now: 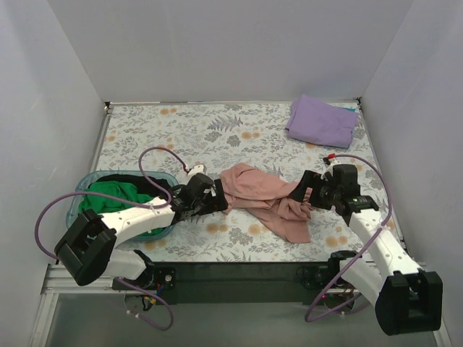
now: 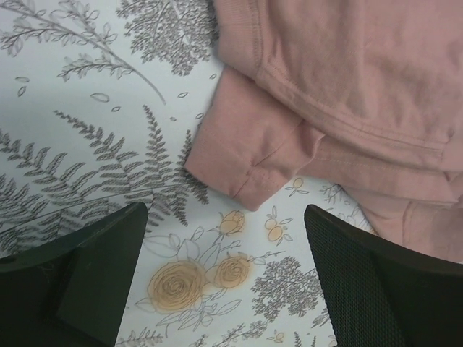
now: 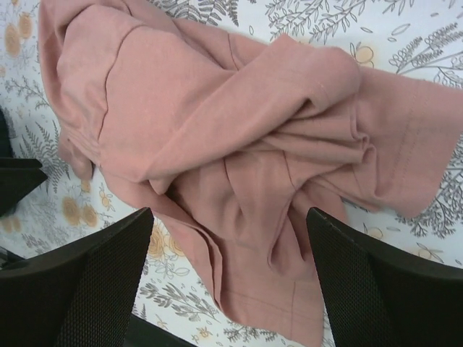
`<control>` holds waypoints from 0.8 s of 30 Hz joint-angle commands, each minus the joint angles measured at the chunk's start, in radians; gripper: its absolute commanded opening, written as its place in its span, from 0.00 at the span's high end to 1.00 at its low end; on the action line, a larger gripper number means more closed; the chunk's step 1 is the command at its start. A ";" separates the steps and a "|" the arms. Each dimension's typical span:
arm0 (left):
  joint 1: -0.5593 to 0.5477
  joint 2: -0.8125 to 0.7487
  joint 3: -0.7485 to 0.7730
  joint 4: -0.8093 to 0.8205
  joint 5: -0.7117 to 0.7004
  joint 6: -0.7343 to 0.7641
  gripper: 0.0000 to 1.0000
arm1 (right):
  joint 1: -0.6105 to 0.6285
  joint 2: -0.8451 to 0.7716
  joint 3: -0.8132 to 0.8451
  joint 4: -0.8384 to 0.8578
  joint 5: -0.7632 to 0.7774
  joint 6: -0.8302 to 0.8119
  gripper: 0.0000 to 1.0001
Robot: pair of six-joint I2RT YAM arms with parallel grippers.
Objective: Fold and stack the t-shirts
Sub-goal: Flatten the tshirt out
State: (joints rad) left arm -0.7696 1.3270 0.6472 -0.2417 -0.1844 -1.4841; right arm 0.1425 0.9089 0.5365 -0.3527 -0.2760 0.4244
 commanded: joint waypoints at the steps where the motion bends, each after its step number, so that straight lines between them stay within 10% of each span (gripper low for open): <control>1: -0.002 0.024 0.012 0.102 0.034 -0.012 0.11 | 0.031 0.082 0.074 0.119 -0.025 0.034 0.07; 5: -0.003 0.087 0.008 0.154 0.049 -0.021 0.12 | 0.075 0.183 0.098 0.143 0.094 0.111 0.14; 11: -0.003 0.196 0.038 0.143 0.046 -0.022 0.26 | 0.094 0.277 0.095 0.222 0.222 0.192 0.51; 15: -0.003 0.233 0.069 0.143 0.054 0.004 0.54 | 0.100 0.291 0.095 0.253 0.271 0.228 0.76; 16: -0.002 0.238 0.075 0.143 0.045 0.007 0.91 | 0.100 0.288 0.098 0.262 0.271 0.226 0.85; 17: -0.002 0.239 0.084 0.130 0.028 0.002 1.00 | 0.100 0.286 0.105 0.262 0.271 0.221 0.90; 24: -0.002 0.078 0.187 0.087 -0.087 0.067 1.00 | 0.100 0.097 0.163 0.247 0.339 0.180 0.99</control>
State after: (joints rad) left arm -0.7696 1.5295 0.7708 -0.1383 -0.1841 -1.4586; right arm 0.2379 1.1275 0.6266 -0.1501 -0.0124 0.6235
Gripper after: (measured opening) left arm 0.029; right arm 0.020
